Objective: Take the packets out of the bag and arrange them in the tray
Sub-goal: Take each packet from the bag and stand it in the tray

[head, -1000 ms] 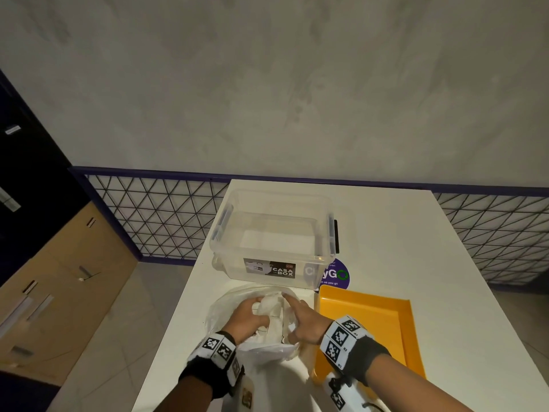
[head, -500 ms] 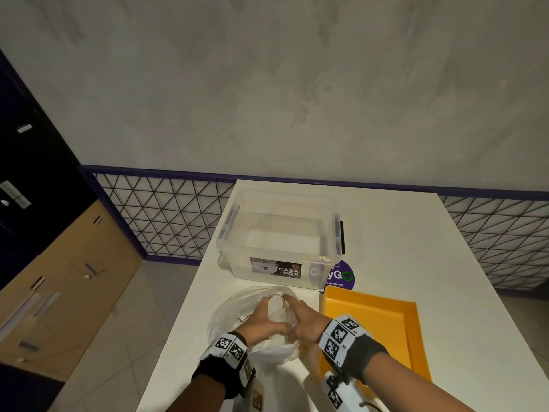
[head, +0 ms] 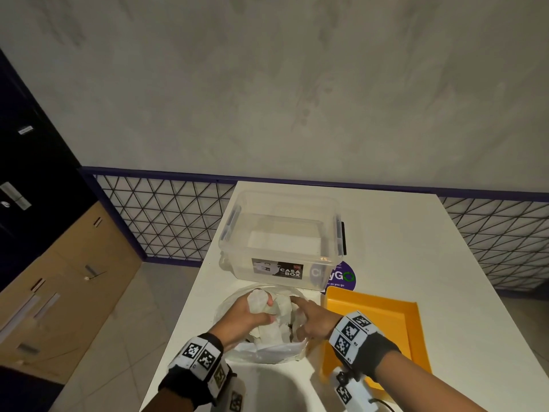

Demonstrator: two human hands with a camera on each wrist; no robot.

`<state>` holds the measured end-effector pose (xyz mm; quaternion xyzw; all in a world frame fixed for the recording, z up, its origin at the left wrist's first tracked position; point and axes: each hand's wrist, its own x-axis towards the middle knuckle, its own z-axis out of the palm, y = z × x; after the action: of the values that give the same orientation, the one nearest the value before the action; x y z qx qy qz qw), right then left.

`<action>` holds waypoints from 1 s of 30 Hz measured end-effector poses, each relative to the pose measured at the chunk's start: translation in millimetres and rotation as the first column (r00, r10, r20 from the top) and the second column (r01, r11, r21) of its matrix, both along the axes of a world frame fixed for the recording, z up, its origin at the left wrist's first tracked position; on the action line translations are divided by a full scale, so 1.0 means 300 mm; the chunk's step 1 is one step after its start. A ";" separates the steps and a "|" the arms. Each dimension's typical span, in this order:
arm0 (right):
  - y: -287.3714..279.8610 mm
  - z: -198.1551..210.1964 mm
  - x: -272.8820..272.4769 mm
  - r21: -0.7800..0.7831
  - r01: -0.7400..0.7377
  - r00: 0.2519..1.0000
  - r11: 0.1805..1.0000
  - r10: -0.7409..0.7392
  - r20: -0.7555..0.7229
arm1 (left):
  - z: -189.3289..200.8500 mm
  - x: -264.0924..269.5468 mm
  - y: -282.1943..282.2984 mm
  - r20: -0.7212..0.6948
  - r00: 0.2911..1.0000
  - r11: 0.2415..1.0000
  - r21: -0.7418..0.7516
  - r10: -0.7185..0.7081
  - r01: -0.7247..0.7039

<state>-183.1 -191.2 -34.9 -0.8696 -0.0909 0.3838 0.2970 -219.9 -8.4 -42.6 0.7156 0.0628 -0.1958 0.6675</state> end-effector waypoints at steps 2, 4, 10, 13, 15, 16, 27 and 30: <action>0.000 0.005 -0.001 -0.010 -0.004 1.000 1.000 0.004 0.000 | 0.003 -0.012 0.004 -0.011 0.999 0.996 -0.076 0.047 -0.047; 0.004 0.007 -0.004 -0.011 0.004 1.000 1.000 -0.004 0.003 | -0.002 -0.028 0.008 -0.018 0.993 0.983 -0.140 0.116 -0.117; 0.012 0.013 -0.023 -0.052 -0.040 0.998 0.998 0.043 0.047 | 0.012 -0.051 0.018 -0.033 0.965 0.924 -0.284 0.258 -0.257; 0.015 0.018 -0.027 -0.058 -0.046 0.995 0.997 0.051 0.087 | 0.046 -0.038 0.028 -0.023 0.952 0.899 -0.320 0.307 -0.298; 0.016 0.023 -0.031 -0.067 -0.053 0.992 0.996 0.060 0.114 | 0.054 -0.032 0.038 -0.070 0.934 0.864 -0.361 0.351 -0.352; 0.016 0.027 -0.035 -0.077 -0.062 0.989 0.995 0.072 0.129 | 0.057 -0.032 0.042 -0.097 0.927 0.843 -0.391 0.362 -0.370; 0.006 0.056 -0.069 0.177 -0.081 0.839 0.981 -0.029 0.543 | 0.065 -0.046 0.069 -0.287 0.904 0.620 -0.659 0.316 -0.426; 0.032 0.069 -0.065 0.296 -0.001 0.927 0.955 -0.110 0.359 | 0.070 -0.044 0.054 -0.335 0.895 0.599 -0.664 0.296 -0.447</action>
<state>-202.6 -181.4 -14.1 -0.8753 -0.1765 0.1861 0.4099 -233.1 7.9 -21.6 0.3404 0.1914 -0.1275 0.9117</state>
